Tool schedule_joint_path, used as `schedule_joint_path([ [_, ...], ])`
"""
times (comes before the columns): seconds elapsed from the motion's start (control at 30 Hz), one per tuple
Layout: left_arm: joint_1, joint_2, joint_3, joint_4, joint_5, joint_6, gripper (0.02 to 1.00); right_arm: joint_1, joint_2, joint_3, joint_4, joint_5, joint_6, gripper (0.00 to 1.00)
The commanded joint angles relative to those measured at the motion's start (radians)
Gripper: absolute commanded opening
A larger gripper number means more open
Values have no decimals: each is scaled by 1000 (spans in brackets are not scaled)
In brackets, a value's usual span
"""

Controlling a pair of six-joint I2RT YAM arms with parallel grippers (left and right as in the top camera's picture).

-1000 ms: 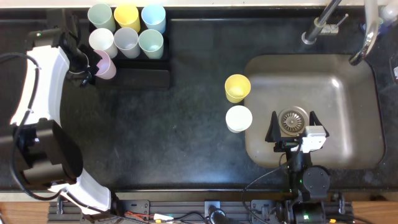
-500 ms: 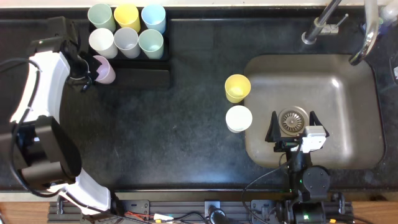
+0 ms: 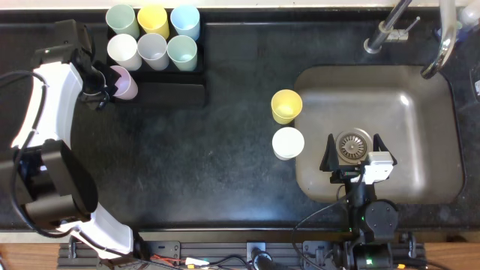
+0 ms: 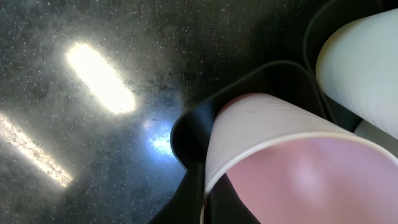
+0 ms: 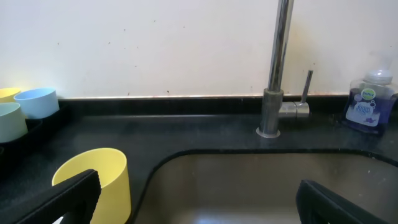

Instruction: Store Cups

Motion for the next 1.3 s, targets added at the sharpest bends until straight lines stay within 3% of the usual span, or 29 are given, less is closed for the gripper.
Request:
schedule_joint_path([
  [0.03,5,33,-10,2,18,-7,36,2,-8,-13,5,-6,8,998],
  [0.2,4,40,-10,2,17,-7,73,2,-8,-13,5,-6,8,998],
  [0.23,5,40,-10,2,18,-7,279,2,-8,-13,5,-6,8,998],
  [0.3,5,40,-10,1,18,-7,796,2,-8,-13,5,-6,7,993],
  [0.33,5,40,-10,1,17,-7,934,2,-8,-13,5,-6,8,998],
  [0.37,5,40,-10,1,17,-7,998,2,-8,-13,5,-6,8,998],
  [0.77,3,-148,-5,-17,18,-6,998,2,-8,-13,5,-6,8,998],
  [0.93,-45,-291,8,-38,69,26,1000,2,-8,-13,5,-6,8,996],
  [1.13,-319,-298,157,-74,58,103,1000,2,-8,-13,5,-6,8,998],
  [1.3,-704,-169,237,-61,-55,-5,1000,2,-8,-13,5,-6,8,998],
])
